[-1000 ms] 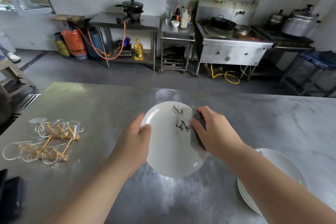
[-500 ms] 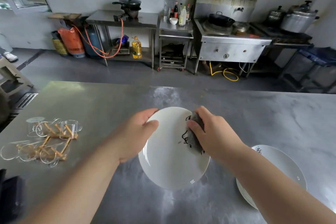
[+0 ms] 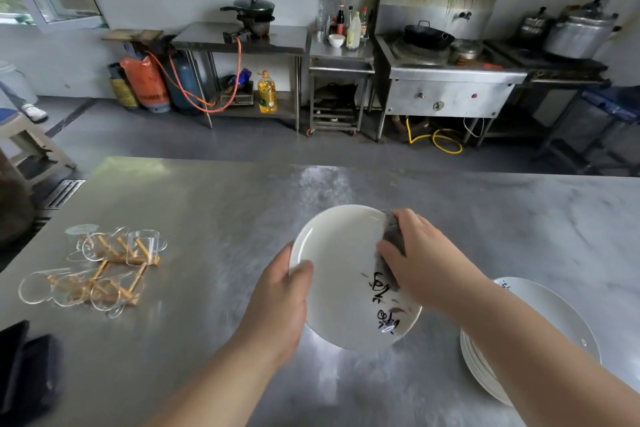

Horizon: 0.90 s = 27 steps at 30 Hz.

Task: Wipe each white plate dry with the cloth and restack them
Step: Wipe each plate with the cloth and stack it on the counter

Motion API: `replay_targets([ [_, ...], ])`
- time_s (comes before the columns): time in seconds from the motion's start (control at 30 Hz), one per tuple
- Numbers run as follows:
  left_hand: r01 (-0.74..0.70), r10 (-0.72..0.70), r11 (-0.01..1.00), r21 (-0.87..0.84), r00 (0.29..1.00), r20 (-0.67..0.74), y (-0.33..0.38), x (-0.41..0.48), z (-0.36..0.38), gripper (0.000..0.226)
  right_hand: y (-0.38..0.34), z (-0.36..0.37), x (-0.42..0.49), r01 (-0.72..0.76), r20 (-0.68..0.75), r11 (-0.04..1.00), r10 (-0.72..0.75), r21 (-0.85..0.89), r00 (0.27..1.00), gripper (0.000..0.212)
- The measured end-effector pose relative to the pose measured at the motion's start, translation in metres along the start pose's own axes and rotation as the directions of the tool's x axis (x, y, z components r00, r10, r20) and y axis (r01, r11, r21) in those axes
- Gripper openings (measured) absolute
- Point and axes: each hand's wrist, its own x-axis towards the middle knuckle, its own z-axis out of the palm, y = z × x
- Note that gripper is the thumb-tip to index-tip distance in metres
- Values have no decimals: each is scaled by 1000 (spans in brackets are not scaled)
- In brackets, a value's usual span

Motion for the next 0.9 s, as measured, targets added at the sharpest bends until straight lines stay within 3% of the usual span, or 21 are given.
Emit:
replay_targets([
  [0.1,-115,98,983,146,987,125,27,18,-23,36,-13,-13,1,189,-99,978,-198,-88,975,36],
  [0.2,-185,31,910,370,922,386,49,22,-23,39,-34,-18,-2,468,-145,876,-481,-118,864,29],
  [0.27,-156,-24,905,395,909,415,50,20,-17,36,-45,-12,-6,550,-121,828,-561,-113,819,27],
  [0.33,-98,-9,941,324,950,313,44,19,-17,29,-40,-14,-1,454,-128,887,-461,-81,878,23],
  [0.43,-52,26,977,209,992,125,41,18,-27,26,-11,-18,4,176,-32,984,-177,-30,984,28],
  [0.5,-58,26,970,235,991,134,45,19,-31,28,-8,-13,-2,137,12,991,-137,1,991,28],
  [0.63,-67,-66,923,378,942,329,53,20,-16,30,-35,-1,-2,343,-32,939,-343,-5,939,20],
  [0.7,-7,-80,956,292,956,283,53,21,-10,30,-41,-4,5,337,-49,941,-337,-2,940,20],
  [0.83,106,-102,993,-49,991,90,25,16,-17,16,-17,-9,14,82,-225,988,-50,134,973,27],
  [0.9,134,-131,989,-70,991,36,0,7,-15,29,0,-8,15,-62,-182,980,97,189,978,29],
])
